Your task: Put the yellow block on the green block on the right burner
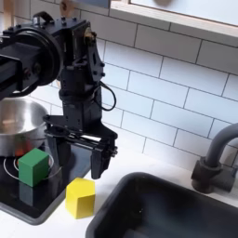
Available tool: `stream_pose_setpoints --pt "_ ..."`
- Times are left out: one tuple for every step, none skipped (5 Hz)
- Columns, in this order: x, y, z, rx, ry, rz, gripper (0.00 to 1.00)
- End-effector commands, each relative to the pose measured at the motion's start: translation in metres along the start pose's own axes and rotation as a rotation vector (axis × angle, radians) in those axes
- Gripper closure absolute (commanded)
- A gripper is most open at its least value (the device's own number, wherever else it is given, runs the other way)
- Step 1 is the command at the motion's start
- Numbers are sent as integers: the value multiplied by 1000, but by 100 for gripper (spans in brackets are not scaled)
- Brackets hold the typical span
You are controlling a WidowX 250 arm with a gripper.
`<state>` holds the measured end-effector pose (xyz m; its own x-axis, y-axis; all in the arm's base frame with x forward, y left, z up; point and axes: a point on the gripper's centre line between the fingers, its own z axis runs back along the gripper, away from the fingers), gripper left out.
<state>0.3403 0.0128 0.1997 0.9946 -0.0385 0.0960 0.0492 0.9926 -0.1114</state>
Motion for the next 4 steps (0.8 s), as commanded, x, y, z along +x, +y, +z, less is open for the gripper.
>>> stream_pose_setpoints --pt "0 0 0 0 0 0 0" --pt "-3 -1 -9 10 13 -10 0" --pt "-5 -4 -15 9 23 -22 0" --pt "-6 -9 -23 0 35 -43 0"
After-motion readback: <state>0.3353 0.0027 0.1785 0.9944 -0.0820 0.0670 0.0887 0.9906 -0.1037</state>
